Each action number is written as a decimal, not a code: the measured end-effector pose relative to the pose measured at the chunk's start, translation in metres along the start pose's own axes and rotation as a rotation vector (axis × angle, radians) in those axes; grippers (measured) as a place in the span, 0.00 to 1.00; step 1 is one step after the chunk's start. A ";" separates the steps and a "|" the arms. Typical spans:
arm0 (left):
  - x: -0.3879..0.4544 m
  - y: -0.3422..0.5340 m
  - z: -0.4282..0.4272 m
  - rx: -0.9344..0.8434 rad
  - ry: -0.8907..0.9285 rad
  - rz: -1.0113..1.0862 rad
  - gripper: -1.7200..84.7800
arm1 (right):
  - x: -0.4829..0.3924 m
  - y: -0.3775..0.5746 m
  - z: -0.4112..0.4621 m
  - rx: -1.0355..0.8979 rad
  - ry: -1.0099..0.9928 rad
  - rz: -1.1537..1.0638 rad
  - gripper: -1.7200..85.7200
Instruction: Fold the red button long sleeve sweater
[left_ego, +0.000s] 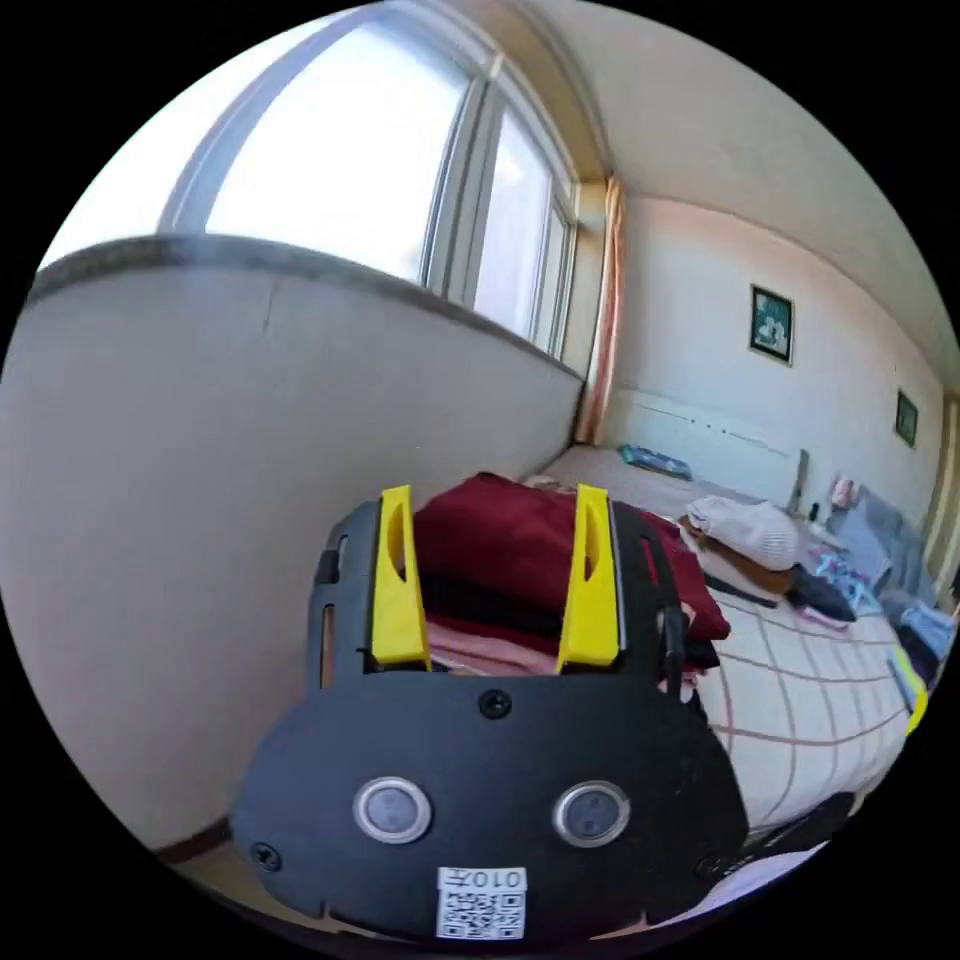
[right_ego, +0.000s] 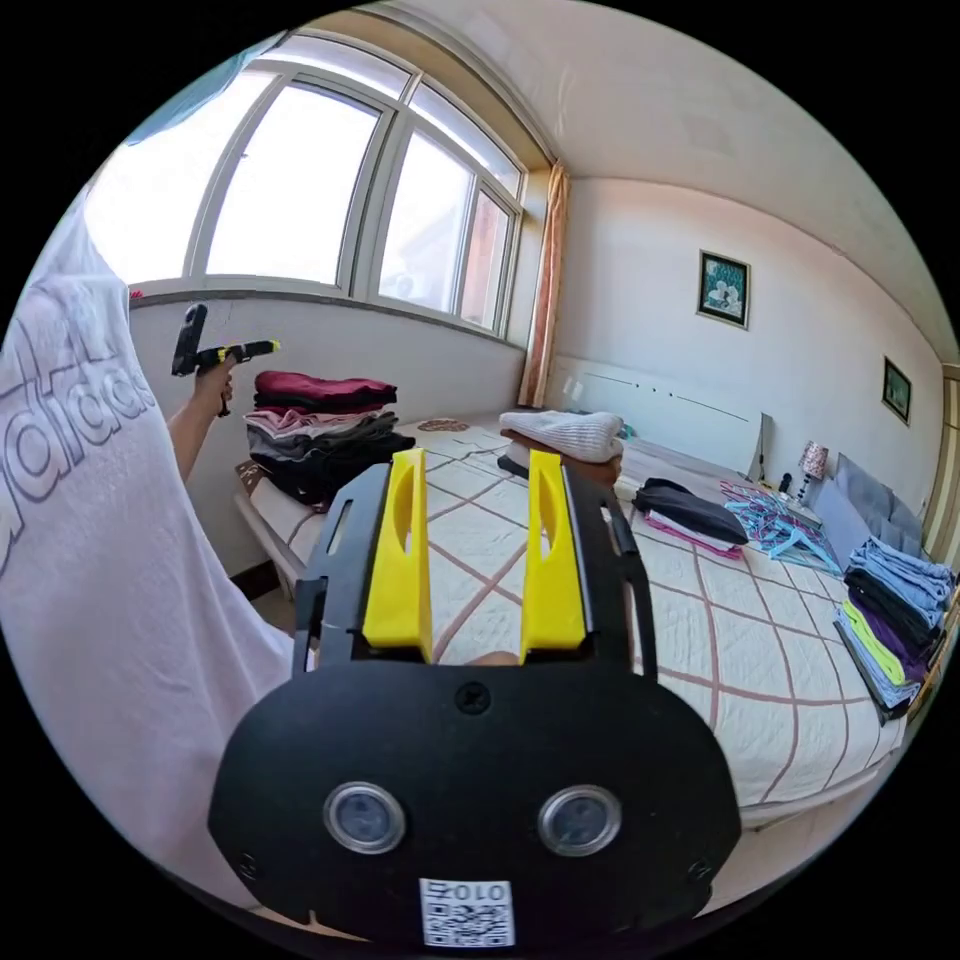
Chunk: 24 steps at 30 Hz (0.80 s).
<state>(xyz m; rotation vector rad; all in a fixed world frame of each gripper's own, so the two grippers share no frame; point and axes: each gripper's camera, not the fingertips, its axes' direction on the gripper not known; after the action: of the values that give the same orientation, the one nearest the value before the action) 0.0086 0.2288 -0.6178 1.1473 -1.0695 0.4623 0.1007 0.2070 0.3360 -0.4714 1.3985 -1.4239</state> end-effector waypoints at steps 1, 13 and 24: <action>-0.032 -0.005 0.009 -0.040 0.059 -0.046 0.25 | -0.003 0.001 -0.001 0.009 0.001 -0.004 0.19; -0.157 -0.052 0.046 -0.123 0.260 -0.253 0.24 | -0.019 0.021 -0.016 0.016 -0.016 0.007 0.17; -0.038 -0.118 -0.043 0.123 -0.156 0.328 0.15 | -0.016 0.052 -0.029 -0.009 -0.009 0.055 0.16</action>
<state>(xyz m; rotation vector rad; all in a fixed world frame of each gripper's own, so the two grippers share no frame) 0.1014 0.2286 -0.7111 1.1328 -1.3902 0.7122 0.1032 0.2459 0.2882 -0.4413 1.4013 -1.3695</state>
